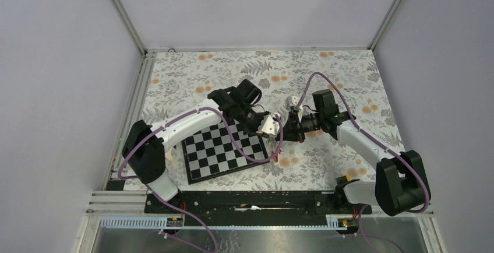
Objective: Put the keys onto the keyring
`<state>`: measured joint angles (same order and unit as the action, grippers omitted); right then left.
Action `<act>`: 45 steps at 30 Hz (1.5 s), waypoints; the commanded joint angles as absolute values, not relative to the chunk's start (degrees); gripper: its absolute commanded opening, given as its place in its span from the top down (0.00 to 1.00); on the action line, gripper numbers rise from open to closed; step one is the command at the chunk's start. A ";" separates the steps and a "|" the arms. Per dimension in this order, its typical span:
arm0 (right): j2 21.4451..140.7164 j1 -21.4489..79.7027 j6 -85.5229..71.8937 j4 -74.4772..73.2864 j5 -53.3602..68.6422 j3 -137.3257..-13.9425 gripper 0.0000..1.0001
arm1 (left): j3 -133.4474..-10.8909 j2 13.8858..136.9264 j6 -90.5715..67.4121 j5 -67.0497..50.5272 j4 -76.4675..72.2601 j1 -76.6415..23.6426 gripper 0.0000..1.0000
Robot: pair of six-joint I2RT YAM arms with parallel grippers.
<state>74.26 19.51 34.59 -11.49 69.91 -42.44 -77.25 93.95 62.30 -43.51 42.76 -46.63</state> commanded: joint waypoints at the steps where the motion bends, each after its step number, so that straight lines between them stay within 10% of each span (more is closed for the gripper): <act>1: 74.14 19.86 34.12 -9.47 69.97 -43.07 1.00 | -77.08 90.92 62.84 -45.39 41.75 -46.80 1.00; 45: 76.70 19.87 33.27 -9.96 69.43 -44.10 1.00 | -76.63 91.84 63.00 -44.01 41.66 -47.29 1.00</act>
<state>75.85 19.51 33.10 -10.81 70.04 -42.59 -76.86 94.21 61.67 -43.24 42.17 -46.87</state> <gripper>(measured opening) 0.017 0.014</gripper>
